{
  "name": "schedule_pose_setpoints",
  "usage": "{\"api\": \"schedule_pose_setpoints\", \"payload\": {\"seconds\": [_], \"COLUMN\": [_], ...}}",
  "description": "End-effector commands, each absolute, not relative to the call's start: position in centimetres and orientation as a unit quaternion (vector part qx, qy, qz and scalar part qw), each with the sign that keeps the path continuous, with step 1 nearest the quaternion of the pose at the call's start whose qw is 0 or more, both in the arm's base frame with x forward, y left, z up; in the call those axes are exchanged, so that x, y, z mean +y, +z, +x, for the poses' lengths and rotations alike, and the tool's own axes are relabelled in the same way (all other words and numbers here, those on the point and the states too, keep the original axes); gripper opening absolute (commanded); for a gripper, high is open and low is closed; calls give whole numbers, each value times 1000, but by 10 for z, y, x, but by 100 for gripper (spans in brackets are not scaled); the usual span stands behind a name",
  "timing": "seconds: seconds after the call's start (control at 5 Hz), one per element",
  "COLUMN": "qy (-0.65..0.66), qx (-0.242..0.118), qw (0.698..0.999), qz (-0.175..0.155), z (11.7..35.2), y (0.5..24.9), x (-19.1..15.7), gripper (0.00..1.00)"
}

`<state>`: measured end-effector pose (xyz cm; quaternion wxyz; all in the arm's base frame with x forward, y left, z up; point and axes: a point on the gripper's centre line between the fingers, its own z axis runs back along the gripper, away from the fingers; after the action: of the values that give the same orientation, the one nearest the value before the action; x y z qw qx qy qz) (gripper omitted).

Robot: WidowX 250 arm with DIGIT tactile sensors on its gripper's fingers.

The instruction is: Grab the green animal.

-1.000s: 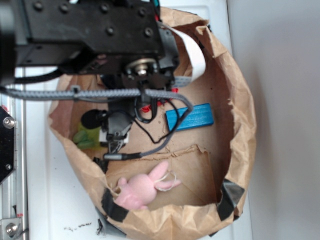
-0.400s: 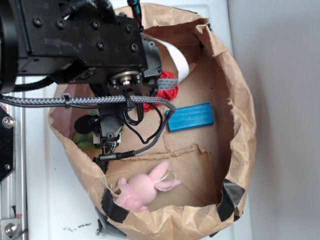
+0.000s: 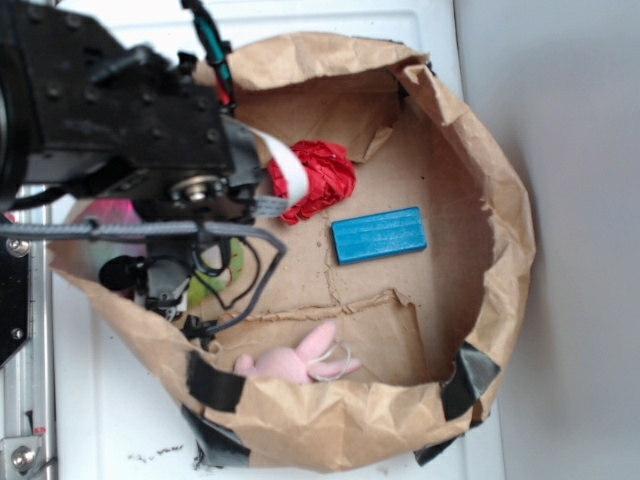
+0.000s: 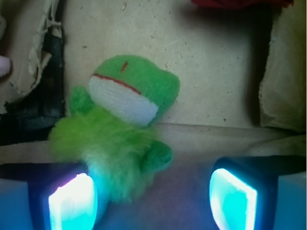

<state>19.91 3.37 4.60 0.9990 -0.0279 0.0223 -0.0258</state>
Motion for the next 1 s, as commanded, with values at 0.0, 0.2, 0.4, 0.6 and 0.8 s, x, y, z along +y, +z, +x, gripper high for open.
{"api": "schedule_pose_setpoints", "payload": {"seconds": [0.0, 0.2, 0.4, 0.6, 0.8], "qy": [1, 8, 9, 12, 19], "qx": [51, 45, 30, 21, 16], "qw": [998, 997, 995, 995, 994], "qz": [-47, -69, -92, -101, -103], "z": [189, 188, 186, 235, 272], "y": [62, 78, 93, 101, 95], "x": [11, 11, 9, 24, 25], "gripper": [100, 100, 100, 100, 100]}}
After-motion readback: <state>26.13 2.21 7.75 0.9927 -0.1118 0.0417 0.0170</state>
